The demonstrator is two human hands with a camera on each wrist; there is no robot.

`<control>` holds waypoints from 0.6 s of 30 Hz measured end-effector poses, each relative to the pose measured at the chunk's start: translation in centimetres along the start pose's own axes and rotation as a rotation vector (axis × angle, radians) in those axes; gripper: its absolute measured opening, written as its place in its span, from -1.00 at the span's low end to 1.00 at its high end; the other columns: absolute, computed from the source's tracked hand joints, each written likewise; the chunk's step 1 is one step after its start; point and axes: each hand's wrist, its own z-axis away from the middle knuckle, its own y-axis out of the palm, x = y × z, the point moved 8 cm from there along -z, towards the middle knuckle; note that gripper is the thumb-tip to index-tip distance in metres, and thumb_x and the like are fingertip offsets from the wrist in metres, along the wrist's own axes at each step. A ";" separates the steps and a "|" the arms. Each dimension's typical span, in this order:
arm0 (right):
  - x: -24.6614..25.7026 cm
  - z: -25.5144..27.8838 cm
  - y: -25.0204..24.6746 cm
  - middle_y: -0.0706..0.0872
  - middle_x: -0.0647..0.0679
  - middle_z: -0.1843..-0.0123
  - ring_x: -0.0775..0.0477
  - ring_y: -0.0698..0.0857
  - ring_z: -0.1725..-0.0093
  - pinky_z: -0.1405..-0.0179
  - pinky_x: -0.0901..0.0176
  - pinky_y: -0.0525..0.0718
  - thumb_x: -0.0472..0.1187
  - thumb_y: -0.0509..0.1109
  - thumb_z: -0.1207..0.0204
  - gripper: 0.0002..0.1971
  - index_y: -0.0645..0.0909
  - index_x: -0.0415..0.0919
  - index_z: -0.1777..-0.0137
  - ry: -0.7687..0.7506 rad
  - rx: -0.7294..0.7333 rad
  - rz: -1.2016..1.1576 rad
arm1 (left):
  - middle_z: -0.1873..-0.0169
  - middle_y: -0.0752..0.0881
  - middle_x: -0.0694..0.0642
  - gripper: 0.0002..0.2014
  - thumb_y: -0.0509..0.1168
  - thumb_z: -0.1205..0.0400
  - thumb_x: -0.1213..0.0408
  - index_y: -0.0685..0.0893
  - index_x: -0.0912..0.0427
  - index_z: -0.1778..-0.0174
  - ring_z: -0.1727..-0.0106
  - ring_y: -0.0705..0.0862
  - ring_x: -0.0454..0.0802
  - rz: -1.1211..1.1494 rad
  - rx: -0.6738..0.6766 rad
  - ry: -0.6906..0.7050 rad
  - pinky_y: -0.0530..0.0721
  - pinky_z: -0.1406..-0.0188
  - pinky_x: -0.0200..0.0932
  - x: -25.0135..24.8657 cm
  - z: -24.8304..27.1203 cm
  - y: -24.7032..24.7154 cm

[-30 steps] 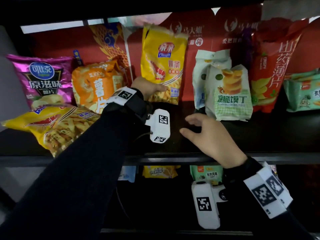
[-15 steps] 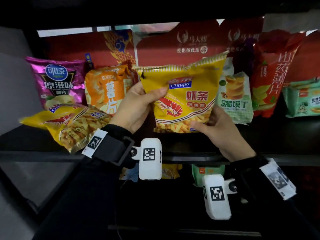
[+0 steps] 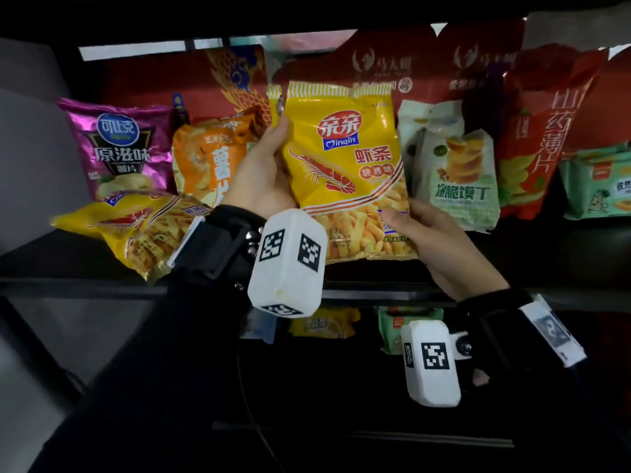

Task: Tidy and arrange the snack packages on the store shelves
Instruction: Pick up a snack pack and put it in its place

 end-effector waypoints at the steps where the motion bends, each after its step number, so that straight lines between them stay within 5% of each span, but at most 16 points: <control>1: -0.1 0.0 0.0 0.77 -0.02 -0.21 0.00 0.72 -0.23 -0.39 -0.03 0.57 -0.10 0.42 -0.48 -0.59 0.61 -0.18 -0.33 0.002 -0.003 0.015 | 0.19 0.85 0.19 -0.73 0.20 -0.73 0.08 0.63 0.12 -0.25 0.25 0.84 0.18 0.015 0.017 0.005 0.73 0.51 0.17 0.0 0.1 0.2; 7: 0.2 -0.1 -0.1 0.77 -0.06 -0.20 -0.02 0.73 -0.22 -0.37 0.01 0.59 -0.21 0.38 -0.57 -0.67 0.62 -0.21 -0.32 -0.018 -0.067 -0.016 | 0.26 0.84 0.21 -0.70 0.17 -0.74 0.03 0.65 0.19 -0.08 0.28 0.83 0.16 -0.006 0.043 0.022 0.75 0.51 0.11 0.2 1.2 1.0; 10: 1.3 -0.4 0.7 0.78 -0.08 -0.17 0.06 0.75 -0.14 -0.14 0.22 0.68 -0.26 0.40 -0.57 -0.69 0.62 -0.29 -0.30 -0.077 -0.124 -0.096 | 0.04 0.84 0.13 -0.77 0.28 -0.69 0.17 0.66 0.19 -0.19 0.01 0.82 0.03 -0.485 0.087 0.061 0.79 0.08 -0.03 0.2 2.1 0.8; 13: 2.7 -1.2 2.7 0.79 -0.02 0.00 0.21 0.77 0.08 0.12 0.38 0.69 -0.29 0.44 -0.54 -0.73 0.65 -0.31 -0.22 -0.168 -0.191 -0.074 | -0.15 0.78 0.08 -0.50 0.51 -0.50 0.30 0.58 0.18 -0.36 -0.15 0.77 0.01 -0.831 0.005 0.158 0.69 -0.22 0.00 -0.8 3.1 -1.0; 15: 3.0 -1.8 4.7 0.78 -0.02 -0.03 0.14 0.75 -0.01 0.01 0.39 0.68 -0.27 0.44 -0.55 -0.74 0.63 -0.32 -0.21 -0.207 -0.195 -0.011 | -0.12 0.79 0.06 -0.41 0.58 -0.42 0.28 0.55 0.18 -0.36 -0.11 0.78 0.02 -0.842 -0.087 0.259 0.73 -0.16 0.04 -2.8 4.2 -2.4; 18: 1.9 -2.8 7.8 0.67 0.04 -0.10 0.15 0.62 -0.10 0.03 0.67 0.49 -0.16 0.41 -0.57 -0.66 0.54 -0.26 -0.29 -0.210 -0.172 0.152 | 0.06 0.85 0.01 -0.43 0.63 -0.36 0.22 0.61 0.20 -0.26 0.04 0.83 -0.01 -0.794 -0.212 0.466 0.80 0.09 -0.04 -8.0 6.3 -4.7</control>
